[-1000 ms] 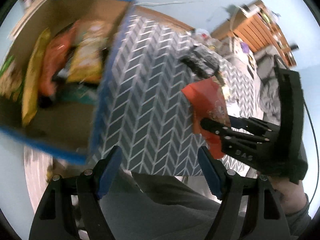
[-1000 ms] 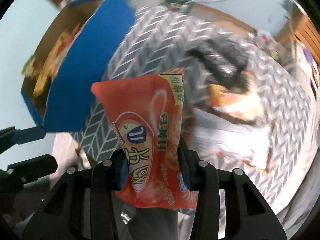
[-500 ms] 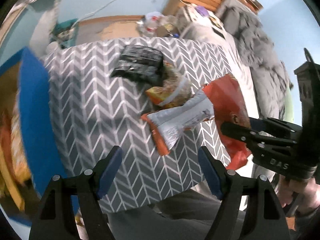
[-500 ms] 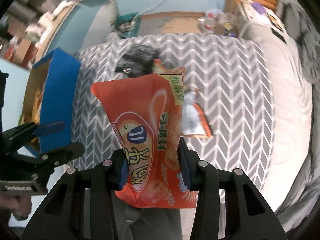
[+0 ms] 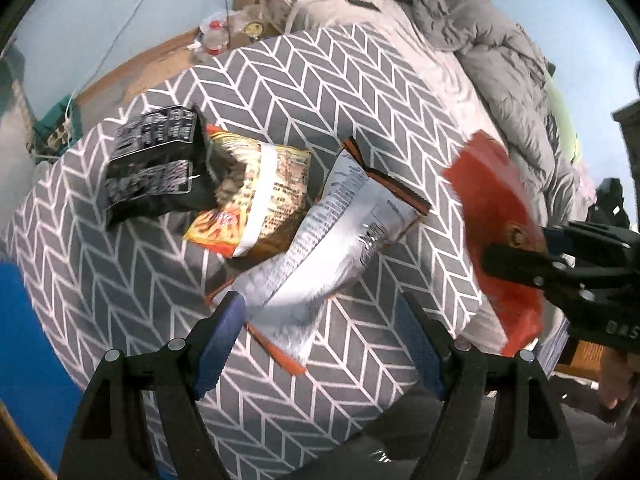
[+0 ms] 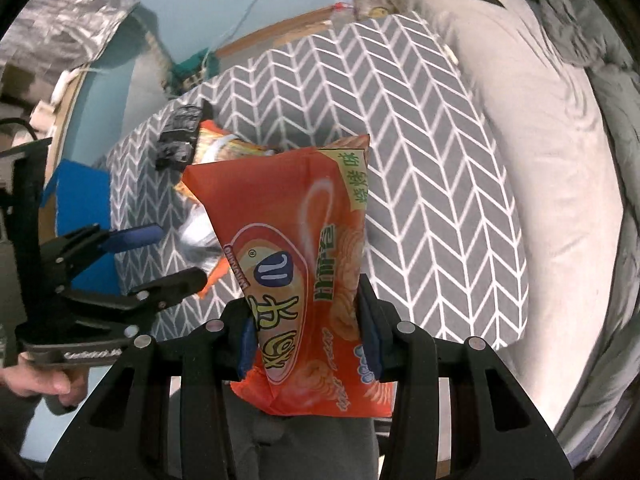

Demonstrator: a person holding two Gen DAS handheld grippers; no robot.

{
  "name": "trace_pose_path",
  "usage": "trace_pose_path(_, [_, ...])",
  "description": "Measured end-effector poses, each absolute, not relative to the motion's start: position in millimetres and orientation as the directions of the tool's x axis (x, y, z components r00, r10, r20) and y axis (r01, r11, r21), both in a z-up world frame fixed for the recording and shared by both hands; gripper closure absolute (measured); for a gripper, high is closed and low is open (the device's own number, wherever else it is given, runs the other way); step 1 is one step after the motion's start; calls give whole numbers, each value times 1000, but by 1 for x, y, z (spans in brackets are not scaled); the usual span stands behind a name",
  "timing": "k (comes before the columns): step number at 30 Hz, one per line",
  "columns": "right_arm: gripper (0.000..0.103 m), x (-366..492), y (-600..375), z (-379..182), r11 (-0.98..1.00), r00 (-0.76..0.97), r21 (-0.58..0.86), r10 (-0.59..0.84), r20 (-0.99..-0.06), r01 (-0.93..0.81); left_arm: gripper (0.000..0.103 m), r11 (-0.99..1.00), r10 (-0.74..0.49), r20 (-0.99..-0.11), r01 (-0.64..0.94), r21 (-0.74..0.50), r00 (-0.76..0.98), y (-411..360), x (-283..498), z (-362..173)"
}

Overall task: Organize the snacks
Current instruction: 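Grasp the silver-white bag with the left gripper while the right holds the red bag, then carry the silver-white bag and red bag over the box with both grippers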

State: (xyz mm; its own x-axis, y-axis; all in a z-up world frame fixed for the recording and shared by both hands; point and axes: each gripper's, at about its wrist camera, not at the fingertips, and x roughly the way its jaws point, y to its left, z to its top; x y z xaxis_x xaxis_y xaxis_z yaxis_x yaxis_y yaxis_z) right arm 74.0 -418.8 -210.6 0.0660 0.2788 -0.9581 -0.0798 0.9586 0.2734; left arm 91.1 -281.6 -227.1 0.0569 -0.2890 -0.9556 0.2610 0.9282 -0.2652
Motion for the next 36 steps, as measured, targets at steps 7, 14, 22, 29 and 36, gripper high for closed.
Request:
trace_pose_path(7, [61, 66, -441, -210, 959, 74, 285, 283, -956, 9, 22, 909, -264, -964, 340, -240, 27, -302, 105, -244])
trace_pose_path(14, [61, 65, -455, -211, 958, 69, 282, 278, -958, 49, 28, 906, -212, -977, 381, -186, 27, -318, 114, -259])
trace_pose_path(22, [61, 69, -452, -209, 958, 71, 285, 281, -957, 45, 50, 893, -191, -979, 426, -145, 69, -325, 103, -260])
trace_pose_path(29, [61, 72, -443, -202, 960, 83, 281, 279, -957, 15, 55, 898, -234, -971, 395, -192, 59, -304, 88, -251])
trace_pose_path(36, [61, 75, -431, -182, 959, 106, 280, 282, -954, -34, 55, 913, -280, -956, 334, -236, 88, -273, 71, -225])
